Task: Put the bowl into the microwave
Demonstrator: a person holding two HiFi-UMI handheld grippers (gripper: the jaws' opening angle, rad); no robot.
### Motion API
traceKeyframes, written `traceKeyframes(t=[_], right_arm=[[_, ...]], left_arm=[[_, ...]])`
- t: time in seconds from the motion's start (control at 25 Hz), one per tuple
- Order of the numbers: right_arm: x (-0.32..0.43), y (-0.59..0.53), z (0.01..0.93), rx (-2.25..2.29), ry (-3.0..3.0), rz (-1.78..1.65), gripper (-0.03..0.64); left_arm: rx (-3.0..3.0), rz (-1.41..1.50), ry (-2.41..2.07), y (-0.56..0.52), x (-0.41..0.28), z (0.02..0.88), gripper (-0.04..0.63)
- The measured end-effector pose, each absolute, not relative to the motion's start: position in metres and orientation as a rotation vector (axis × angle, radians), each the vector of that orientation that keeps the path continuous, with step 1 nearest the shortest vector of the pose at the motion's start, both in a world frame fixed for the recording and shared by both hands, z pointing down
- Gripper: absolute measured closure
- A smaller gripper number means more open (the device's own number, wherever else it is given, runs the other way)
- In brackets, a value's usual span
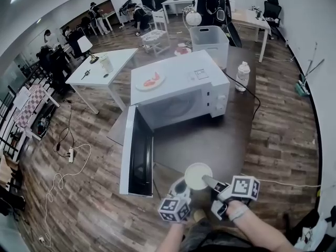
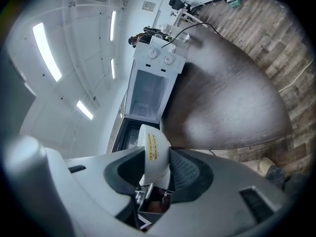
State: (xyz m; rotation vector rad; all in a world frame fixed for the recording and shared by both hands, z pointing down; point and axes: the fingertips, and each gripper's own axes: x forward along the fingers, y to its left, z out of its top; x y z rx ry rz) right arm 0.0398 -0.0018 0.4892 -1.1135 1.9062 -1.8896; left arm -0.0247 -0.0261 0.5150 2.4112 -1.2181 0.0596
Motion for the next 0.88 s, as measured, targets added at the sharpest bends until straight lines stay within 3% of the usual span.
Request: traceKeyframes(t=[0.88], right_arm=[[0.023, -0.068, 0.497, -1.092, 1.981, -1.865, 0.48]], left_arm=[[2.344, 0.037, -1.294, -0.083, -0.046, 0.523, 0.591]])
